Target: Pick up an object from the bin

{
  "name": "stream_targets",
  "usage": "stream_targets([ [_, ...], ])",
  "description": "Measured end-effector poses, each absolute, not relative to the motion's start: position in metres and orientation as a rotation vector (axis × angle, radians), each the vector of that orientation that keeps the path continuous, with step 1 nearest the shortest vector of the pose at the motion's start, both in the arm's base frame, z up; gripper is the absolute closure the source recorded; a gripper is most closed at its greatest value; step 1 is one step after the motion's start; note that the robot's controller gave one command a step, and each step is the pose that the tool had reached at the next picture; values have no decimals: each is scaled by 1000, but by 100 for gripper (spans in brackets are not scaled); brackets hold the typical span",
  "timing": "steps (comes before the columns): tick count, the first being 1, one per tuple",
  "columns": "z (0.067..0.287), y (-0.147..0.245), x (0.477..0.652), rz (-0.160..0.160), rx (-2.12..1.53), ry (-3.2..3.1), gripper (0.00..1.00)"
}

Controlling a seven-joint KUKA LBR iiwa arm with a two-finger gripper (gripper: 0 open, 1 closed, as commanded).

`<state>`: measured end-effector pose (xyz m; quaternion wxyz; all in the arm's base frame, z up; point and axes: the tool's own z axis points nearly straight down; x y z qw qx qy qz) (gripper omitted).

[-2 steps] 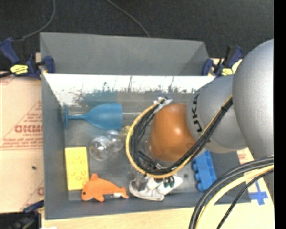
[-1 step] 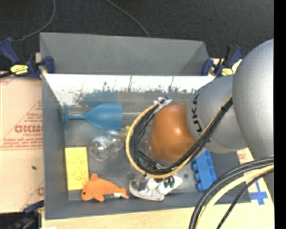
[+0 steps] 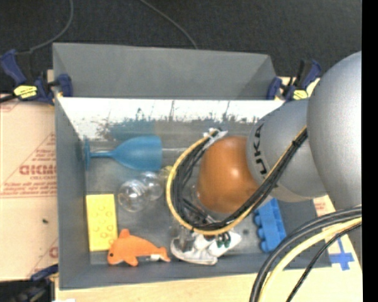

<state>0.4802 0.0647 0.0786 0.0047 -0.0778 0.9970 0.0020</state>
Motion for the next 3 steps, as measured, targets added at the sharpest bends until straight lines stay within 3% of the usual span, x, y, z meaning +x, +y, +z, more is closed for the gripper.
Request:
stream_targets([
  [3,79,65,480,6,-243,3123,100],
])
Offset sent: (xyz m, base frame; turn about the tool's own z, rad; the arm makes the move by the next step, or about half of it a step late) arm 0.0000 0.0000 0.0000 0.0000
